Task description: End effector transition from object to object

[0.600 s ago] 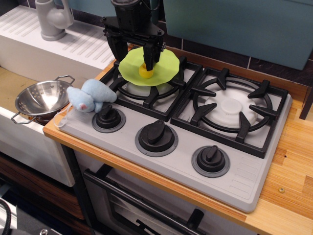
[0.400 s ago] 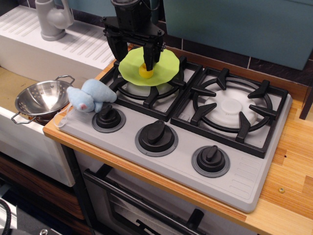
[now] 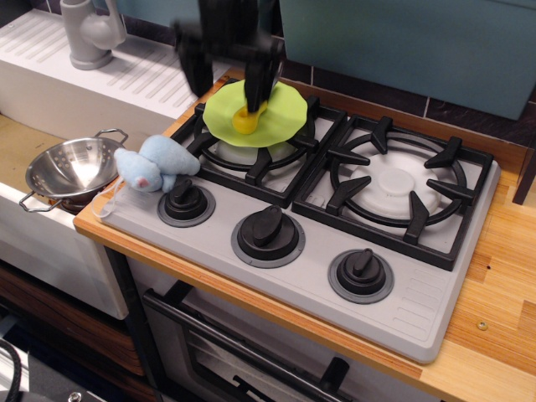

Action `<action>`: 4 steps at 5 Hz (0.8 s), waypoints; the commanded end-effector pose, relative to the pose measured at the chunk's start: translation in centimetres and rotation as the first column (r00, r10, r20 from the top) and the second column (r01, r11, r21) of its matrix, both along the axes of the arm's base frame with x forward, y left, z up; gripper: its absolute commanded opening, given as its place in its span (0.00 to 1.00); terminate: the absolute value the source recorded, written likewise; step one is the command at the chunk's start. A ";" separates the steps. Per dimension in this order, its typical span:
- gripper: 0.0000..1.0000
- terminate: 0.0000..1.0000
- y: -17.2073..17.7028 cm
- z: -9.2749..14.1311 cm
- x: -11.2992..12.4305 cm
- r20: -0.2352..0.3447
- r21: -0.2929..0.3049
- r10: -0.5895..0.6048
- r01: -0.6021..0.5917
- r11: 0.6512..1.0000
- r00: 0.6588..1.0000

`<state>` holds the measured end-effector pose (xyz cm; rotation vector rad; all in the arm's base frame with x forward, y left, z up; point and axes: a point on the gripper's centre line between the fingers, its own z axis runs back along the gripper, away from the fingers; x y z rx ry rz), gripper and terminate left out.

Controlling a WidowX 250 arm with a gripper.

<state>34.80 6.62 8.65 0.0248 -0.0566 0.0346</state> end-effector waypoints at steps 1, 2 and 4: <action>1.00 0.00 1.0 8.9 -0.2 0.056 0.071 -0.020 0.016 0.997 0.998; 1.00 0.00 2.0 8.9 -1.4 0.059 0.067 -0.018 0.014 0.998 0.998; 1.00 0.00 3.4 6.7 -3.8 0.105 0.063 -0.030 0.023 0.998 0.994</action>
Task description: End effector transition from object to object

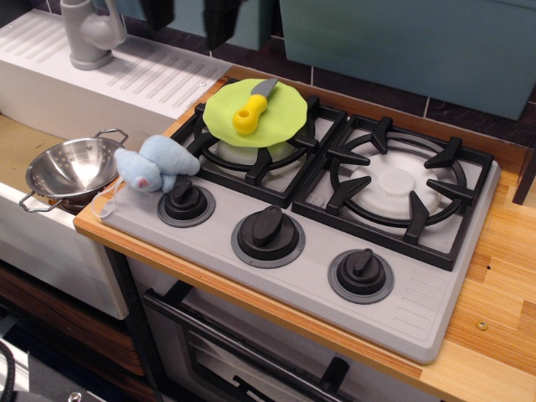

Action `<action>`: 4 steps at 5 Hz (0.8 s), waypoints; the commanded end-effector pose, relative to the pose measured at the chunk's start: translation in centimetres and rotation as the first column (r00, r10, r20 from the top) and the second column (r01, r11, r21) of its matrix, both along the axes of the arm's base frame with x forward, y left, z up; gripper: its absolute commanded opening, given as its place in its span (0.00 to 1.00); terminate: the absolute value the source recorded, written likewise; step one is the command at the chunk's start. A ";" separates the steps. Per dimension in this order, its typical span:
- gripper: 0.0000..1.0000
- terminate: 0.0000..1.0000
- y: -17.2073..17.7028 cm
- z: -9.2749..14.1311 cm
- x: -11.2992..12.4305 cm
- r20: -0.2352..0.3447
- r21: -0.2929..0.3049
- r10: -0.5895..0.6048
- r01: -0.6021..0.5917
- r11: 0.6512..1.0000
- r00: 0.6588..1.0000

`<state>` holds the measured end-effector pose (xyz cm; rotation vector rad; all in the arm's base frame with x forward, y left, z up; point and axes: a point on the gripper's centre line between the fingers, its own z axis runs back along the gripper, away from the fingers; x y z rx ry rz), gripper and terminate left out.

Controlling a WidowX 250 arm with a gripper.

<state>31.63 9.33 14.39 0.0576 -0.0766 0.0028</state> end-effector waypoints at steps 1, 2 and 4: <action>1.00 0.00 1.0 -0.7 -1.3 0.124 0.013 0.004 -0.006 1.000 0.992; 1.00 0.00 1.2 -2.4 -1.9 0.153 -0.003 0.012 -0.012 1.000 0.988; 1.00 0.00 2.1 -5.3 -2.7 0.212 -0.018 0.003 0.000 1.000 0.977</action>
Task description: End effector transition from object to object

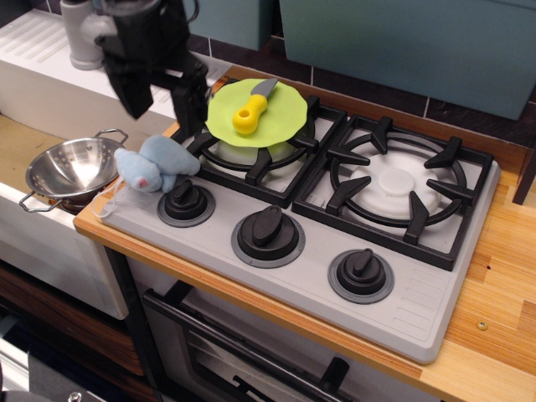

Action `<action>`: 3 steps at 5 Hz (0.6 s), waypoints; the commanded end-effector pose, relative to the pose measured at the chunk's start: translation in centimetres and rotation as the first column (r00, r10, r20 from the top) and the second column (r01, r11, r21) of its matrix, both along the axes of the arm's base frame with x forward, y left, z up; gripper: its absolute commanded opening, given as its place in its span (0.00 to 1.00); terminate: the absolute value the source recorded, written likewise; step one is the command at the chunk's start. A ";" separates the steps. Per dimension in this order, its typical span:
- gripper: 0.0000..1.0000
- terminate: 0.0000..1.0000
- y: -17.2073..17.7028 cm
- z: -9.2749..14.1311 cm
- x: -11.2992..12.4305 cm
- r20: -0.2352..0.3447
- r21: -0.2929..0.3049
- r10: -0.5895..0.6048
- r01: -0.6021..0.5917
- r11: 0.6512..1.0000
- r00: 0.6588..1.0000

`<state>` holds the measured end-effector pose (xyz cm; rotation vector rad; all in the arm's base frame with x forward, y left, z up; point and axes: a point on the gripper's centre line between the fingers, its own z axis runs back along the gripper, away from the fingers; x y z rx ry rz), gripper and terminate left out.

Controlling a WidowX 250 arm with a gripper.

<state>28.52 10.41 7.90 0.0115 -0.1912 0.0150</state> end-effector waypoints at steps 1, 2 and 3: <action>1.00 0.00 1.6 0.1 -0.1 0.122 0.026 -0.008 0.004 1.000 0.992; 1.00 0.00 1.8 -1.9 -0.6 0.148 0.017 -0.007 0.004 1.000 0.989; 1.00 0.00 2.1 -3.1 -1.3 0.164 -0.004 -0.007 0.008 1.000 0.986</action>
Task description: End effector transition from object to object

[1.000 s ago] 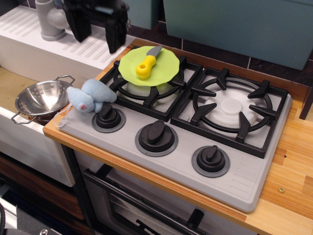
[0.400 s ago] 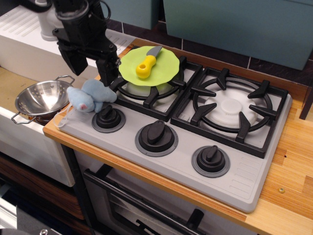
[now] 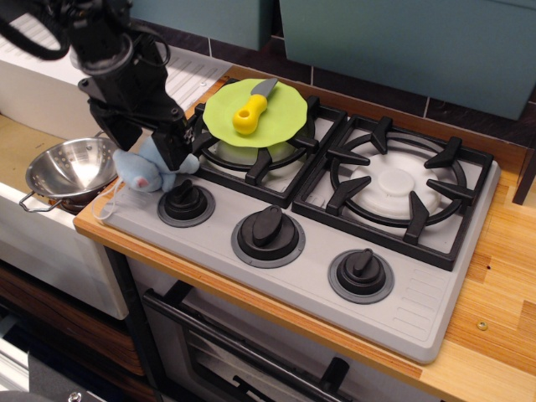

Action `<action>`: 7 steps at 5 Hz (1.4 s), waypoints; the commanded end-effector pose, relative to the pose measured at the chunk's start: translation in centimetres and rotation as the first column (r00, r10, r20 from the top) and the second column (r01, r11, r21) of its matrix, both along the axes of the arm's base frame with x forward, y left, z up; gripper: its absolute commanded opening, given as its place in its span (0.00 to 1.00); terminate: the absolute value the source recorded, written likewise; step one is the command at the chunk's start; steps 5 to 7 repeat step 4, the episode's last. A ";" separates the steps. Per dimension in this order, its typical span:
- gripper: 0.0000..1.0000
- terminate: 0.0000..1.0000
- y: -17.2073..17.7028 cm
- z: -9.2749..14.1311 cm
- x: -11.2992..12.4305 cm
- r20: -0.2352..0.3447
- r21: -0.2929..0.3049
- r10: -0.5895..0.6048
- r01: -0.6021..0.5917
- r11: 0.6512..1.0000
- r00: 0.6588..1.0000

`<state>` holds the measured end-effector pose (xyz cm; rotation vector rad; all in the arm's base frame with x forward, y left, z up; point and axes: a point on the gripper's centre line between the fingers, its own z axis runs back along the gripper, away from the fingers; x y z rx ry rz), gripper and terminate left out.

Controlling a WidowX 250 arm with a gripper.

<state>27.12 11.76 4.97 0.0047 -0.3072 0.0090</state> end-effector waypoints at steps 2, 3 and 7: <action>1.00 0.00 0.4 -1.7 0.0 0.028 -0.045 0.004 -0.003 0.999 1.000; 1.00 0.00 0.4 -1.7 0.0 0.028 -0.045 0.004 -0.003 0.999 1.000; 1.00 1.00 0.4 -1.7 0.0 0.028 -0.045 0.004 -0.003 0.999 1.000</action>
